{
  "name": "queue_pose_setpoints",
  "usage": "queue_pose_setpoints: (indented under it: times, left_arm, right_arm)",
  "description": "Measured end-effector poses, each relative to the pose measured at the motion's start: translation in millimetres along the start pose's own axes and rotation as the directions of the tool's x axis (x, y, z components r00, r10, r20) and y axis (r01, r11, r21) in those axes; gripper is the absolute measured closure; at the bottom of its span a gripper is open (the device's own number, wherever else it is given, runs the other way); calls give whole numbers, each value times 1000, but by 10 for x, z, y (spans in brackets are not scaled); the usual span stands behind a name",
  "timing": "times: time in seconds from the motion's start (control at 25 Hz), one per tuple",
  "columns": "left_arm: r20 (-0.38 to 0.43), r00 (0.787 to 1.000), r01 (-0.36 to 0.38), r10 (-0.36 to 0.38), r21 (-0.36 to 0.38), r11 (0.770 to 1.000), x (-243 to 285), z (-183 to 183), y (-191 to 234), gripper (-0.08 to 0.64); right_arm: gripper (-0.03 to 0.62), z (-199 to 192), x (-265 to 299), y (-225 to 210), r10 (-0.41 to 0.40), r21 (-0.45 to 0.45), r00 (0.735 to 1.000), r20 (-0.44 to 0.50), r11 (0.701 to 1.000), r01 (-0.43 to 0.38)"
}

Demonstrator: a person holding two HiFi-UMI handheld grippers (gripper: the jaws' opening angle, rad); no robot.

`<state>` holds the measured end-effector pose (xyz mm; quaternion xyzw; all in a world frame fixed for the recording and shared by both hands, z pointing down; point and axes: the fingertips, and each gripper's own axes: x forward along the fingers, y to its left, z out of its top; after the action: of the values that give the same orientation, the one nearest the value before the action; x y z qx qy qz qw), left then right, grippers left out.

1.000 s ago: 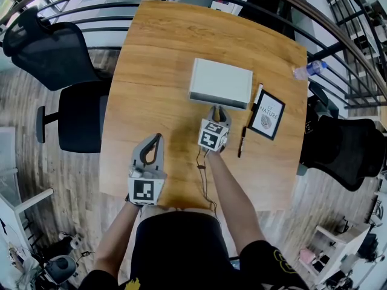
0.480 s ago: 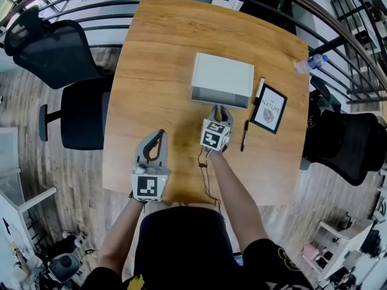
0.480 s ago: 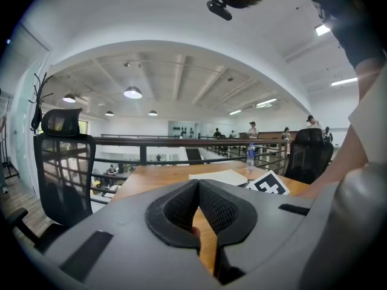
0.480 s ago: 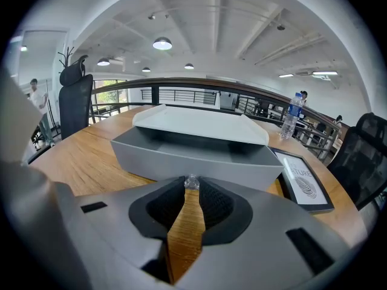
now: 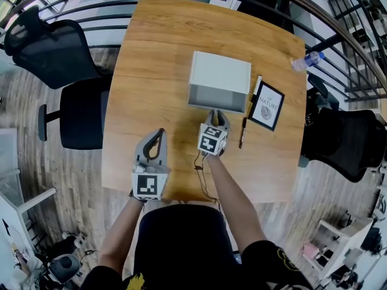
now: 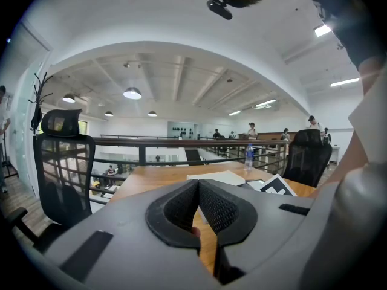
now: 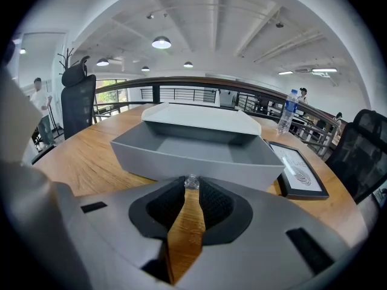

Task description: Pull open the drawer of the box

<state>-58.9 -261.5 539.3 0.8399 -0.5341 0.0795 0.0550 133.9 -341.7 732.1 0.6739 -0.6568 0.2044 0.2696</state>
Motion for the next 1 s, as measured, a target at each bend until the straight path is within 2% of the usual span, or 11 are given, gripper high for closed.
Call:
queue_pose_setpoints:
  times: [0.52,0.68,0.84,1.0]
  left_arm:
    - [8,1000,0,0,-3,1000,-114,-5,-47,551]
    - [7,1000,1,-1,4,1000,-162,-8,-60,551]
    - [-9,1000,12,-12,27,1000,-230,-44,-94,550]
    - [3,1000,0,0,4,1000,-265,-5,-90,551]
  right_arm:
    - [525,-286,-203,18,1,16,999,-37,1000,-1]
    - [525,-274,-242,53,6,-10,1000,-25,1000,-6]
    - [525,-278,-270,69,5,5,1000,-21,1000,-5]
    - [525,-260,-289,103,2,13,1000,-21,1000,-2]
